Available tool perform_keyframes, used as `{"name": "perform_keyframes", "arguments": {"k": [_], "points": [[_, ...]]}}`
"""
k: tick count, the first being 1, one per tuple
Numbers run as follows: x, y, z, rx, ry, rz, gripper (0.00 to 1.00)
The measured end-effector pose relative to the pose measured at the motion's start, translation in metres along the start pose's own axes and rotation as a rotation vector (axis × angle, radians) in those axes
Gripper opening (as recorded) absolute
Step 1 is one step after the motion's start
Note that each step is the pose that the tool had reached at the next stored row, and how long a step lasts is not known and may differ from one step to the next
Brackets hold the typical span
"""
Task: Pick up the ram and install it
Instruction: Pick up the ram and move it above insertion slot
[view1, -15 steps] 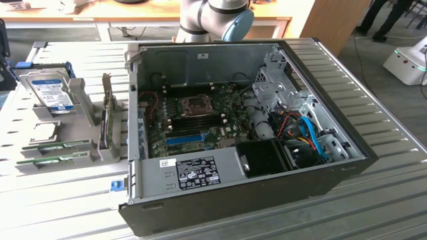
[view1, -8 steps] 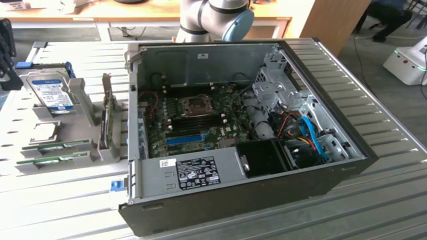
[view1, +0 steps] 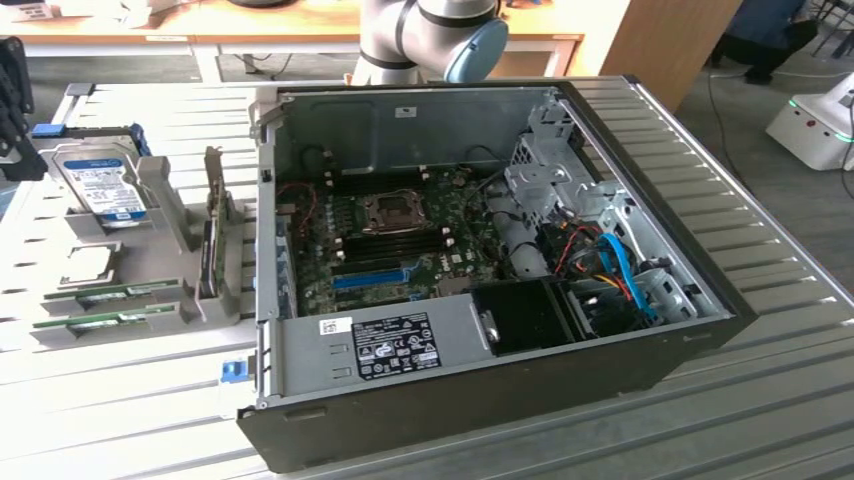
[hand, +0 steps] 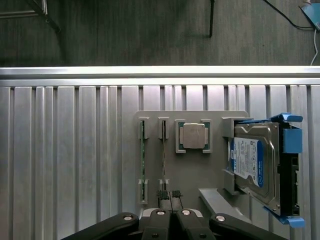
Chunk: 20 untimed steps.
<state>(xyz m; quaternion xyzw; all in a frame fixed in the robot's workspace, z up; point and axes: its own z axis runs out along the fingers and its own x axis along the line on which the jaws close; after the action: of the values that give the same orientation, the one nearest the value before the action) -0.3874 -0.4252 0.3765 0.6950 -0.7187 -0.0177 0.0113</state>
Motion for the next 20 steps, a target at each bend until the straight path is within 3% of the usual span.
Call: {"name": "perform_keyframes", "arguments": {"k": [2, 3, 13, 20], "points": [[0.0, 0.0, 0.0, 0.0, 0.0, 0.0, 0.16], [0.0, 0.0, 0.0, 0.0, 0.0, 0.0, 0.24], [0.0, 0.0, 0.0001, 0.0, 0.0001, 0.0, 0.24], [0.0, -0.0005, 0.0109, 0.0004, -0.0001, 0.0, 0.24]]}}
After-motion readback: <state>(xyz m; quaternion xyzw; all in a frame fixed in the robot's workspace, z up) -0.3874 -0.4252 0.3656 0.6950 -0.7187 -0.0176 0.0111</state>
